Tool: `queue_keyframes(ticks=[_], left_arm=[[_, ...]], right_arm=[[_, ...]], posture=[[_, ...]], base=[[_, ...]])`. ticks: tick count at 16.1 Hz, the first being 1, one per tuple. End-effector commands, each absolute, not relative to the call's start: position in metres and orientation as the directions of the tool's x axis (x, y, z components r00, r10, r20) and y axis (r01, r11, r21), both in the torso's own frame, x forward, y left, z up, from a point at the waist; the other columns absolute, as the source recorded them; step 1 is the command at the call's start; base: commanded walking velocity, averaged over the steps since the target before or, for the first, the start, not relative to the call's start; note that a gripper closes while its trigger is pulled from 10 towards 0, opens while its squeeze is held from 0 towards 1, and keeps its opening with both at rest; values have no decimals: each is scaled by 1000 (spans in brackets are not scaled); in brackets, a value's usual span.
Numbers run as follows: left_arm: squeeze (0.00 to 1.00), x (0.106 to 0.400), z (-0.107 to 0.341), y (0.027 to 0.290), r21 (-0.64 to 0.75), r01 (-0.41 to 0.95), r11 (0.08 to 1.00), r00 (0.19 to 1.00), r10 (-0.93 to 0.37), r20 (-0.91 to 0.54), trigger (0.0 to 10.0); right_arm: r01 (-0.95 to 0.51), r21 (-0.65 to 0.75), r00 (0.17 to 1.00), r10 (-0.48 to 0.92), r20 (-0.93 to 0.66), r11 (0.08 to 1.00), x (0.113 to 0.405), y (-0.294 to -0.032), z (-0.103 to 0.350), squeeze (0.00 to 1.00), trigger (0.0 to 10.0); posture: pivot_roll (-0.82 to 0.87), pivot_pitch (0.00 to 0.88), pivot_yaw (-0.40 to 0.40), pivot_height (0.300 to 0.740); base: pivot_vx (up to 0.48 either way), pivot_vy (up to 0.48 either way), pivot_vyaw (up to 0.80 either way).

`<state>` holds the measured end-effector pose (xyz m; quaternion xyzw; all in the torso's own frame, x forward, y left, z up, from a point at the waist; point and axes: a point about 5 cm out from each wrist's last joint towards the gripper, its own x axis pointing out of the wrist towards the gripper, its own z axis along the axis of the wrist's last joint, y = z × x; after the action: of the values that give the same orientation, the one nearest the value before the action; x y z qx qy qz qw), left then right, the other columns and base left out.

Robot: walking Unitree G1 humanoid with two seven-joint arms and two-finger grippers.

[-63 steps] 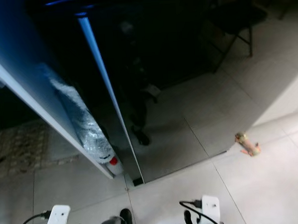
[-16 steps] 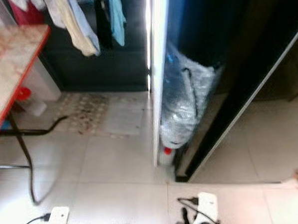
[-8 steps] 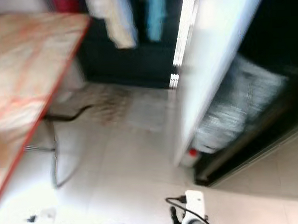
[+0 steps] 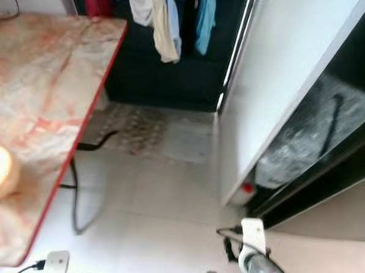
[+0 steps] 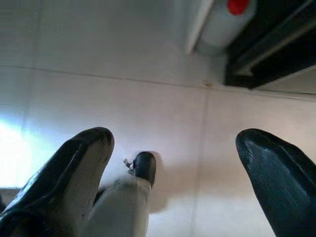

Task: Restocking fridge

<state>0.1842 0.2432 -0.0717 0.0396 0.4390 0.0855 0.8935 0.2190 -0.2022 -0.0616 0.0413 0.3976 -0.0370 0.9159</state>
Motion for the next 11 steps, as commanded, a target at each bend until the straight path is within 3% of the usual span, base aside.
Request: queue_keyframes(ticks=[1, 3, 6, 11], left_arm=[[0, 177, -77, 238, 137, -119, 983, 561, 181, -808, 10000], [0, 186, -73, 238, 150, -106, 983, 572, 184, -800, 10000], [0, 188, -71, 242, 157, -135, 978, 580, 206, -788, 10000], [0, 155, -79, 265, 196, -203, 959, 522, 276, -807, 10000]], right_arm=[[128, 57, 650, -41, -759, 990, 208, -202, -69, 0, 10000], [128, 64, 653, -35, -756, 990, 209, -196, -69, 0, 10000], [91, 75, 627, 1, -779, 993, 197, -186, -77, 0, 10000], [55, 83, 574, 37, -818, 995, 174, -178, -89, 0, 10000]], posture=[[0, 132, -2, 740], [12, 108, -4, 740], [53, 126, -3, 740], [121, 169, -39, 740]], base=[[0, 0, 0], [0, 0, 0], [0, 0, 800], [0, 0, 468]])
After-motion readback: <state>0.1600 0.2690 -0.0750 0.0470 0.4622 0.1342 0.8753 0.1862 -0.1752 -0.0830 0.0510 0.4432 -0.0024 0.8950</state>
